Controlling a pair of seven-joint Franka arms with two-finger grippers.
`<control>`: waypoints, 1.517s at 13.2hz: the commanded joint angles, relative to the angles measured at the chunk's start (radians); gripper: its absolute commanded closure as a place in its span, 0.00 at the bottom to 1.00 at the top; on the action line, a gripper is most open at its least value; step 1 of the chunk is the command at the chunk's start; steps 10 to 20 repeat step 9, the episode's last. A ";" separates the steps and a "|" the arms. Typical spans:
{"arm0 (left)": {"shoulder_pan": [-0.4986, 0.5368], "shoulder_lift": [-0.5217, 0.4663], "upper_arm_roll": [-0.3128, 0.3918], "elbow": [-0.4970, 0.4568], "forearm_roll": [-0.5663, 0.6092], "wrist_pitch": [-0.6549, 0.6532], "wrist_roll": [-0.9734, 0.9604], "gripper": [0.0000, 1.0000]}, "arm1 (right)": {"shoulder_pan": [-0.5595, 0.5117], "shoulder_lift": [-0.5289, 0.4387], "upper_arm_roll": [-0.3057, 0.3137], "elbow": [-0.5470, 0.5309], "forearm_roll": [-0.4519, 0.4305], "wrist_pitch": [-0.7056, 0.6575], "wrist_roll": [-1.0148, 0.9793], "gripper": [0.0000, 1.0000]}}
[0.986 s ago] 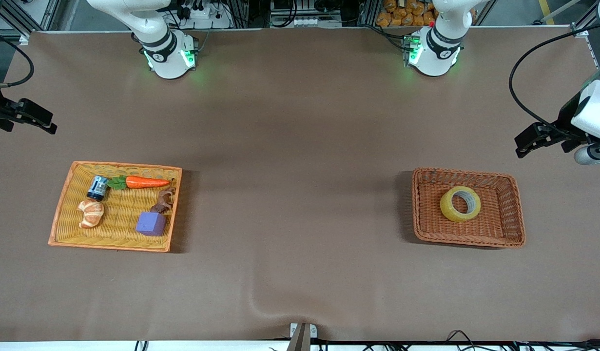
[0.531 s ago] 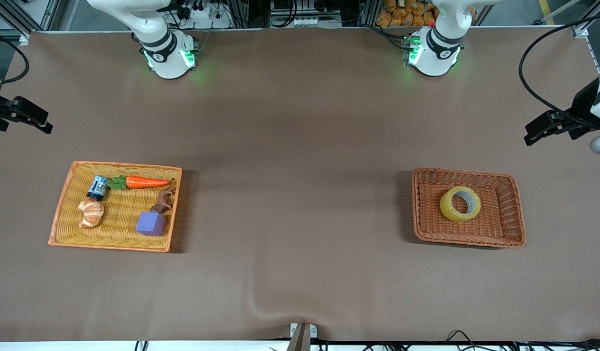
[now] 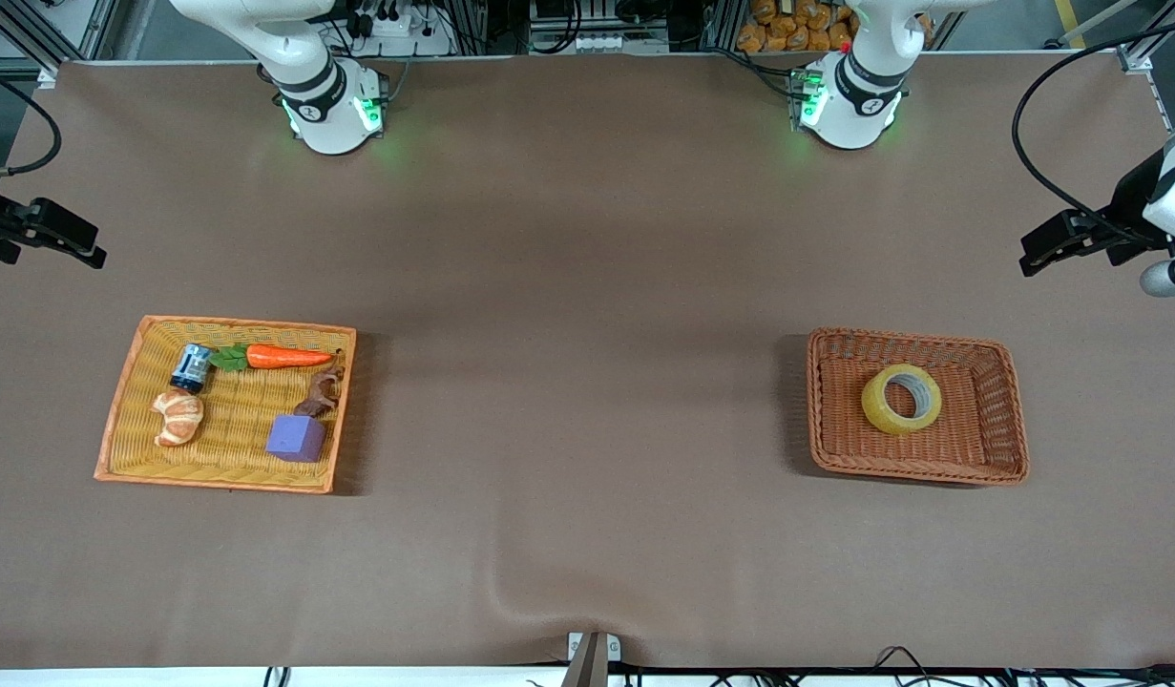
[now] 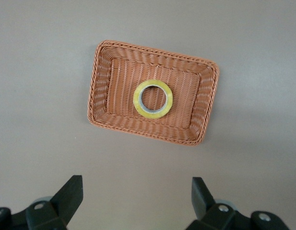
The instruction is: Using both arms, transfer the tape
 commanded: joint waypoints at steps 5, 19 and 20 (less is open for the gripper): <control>-0.006 -0.072 -0.030 -0.050 -0.027 -0.021 0.087 0.00 | -0.002 0.022 0.000 0.030 -0.006 -0.018 -0.014 0.00; -0.006 -0.068 -0.026 -0.027 -0.029 -0.021 0.104 0.00 | -0.001 0.024 0.000 0.030 -0.006 -0.017 -0.014 0.00; -0.006 -0.068 -0.026 -0.027 -0.029 -0.021 0.104 0.00 | -0.001 0.024 0.000 0.030 -0.006 -0.017 -0.014 0.00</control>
